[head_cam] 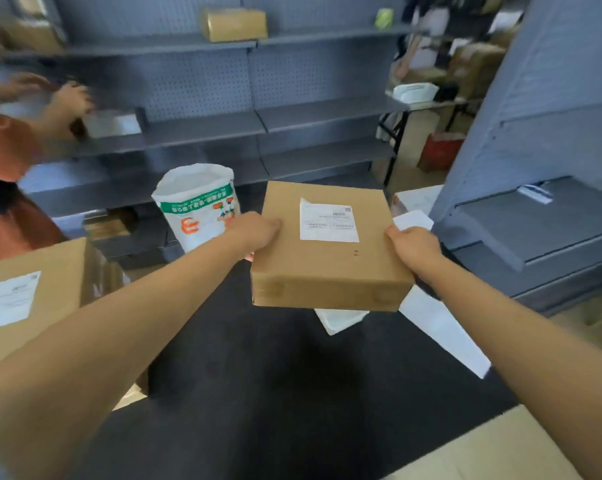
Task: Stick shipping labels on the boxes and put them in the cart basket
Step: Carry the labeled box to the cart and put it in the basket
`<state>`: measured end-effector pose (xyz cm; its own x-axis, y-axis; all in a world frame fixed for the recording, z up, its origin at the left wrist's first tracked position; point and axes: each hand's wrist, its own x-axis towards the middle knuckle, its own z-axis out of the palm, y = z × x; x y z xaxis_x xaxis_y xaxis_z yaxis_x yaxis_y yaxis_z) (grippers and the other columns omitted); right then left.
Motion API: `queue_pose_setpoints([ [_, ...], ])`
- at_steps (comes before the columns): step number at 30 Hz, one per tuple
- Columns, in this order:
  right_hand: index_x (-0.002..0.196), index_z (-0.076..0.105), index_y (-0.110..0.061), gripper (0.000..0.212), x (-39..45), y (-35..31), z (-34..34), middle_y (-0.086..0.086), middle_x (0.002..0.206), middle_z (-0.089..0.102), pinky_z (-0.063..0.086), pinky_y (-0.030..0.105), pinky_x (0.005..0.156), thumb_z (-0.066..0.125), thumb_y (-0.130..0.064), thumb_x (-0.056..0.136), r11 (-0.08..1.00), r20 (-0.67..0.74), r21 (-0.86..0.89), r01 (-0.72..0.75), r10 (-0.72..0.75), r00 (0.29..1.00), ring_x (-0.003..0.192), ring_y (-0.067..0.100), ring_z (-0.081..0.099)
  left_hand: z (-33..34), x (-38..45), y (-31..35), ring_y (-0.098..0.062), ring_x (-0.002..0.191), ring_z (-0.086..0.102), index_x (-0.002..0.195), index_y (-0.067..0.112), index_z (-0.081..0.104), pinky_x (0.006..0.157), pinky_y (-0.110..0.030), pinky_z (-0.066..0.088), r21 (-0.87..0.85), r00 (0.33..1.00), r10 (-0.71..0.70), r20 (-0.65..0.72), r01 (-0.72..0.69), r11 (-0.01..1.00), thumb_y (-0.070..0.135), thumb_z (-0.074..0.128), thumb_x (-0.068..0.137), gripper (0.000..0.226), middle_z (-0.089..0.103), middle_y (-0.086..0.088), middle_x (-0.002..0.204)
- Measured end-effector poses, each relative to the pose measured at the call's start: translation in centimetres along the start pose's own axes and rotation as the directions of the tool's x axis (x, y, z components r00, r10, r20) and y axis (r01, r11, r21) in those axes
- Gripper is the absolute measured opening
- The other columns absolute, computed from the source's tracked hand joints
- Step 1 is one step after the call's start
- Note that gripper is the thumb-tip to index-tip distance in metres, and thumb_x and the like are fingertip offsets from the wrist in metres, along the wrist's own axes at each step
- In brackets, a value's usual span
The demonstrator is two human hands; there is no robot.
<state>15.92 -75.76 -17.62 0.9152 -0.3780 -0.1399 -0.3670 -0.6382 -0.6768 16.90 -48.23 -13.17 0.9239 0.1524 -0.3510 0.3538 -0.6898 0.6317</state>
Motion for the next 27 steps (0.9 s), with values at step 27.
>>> queue_pose_setpoints([
  [27,0.091,0.059,-0.011,0.048,-11.4,54.7,-50.9,0.002,0.074,0.054,0.035,0.026,0.046,0.040,-0.054,0.093,0.631,-0.483,0.471,-0.616,0.769,0.419,0.064,0.017,0.053,59.4,-26.5,50.1,-0.031,0.091,0.058,0.120,0.005,0.056,0.071,-0.031,0.046,0.120,0.484,0.601,0.636,-0.831,0.543,0.046,0.040,0.095,0.051,0.060,-0.016,0.117],
])
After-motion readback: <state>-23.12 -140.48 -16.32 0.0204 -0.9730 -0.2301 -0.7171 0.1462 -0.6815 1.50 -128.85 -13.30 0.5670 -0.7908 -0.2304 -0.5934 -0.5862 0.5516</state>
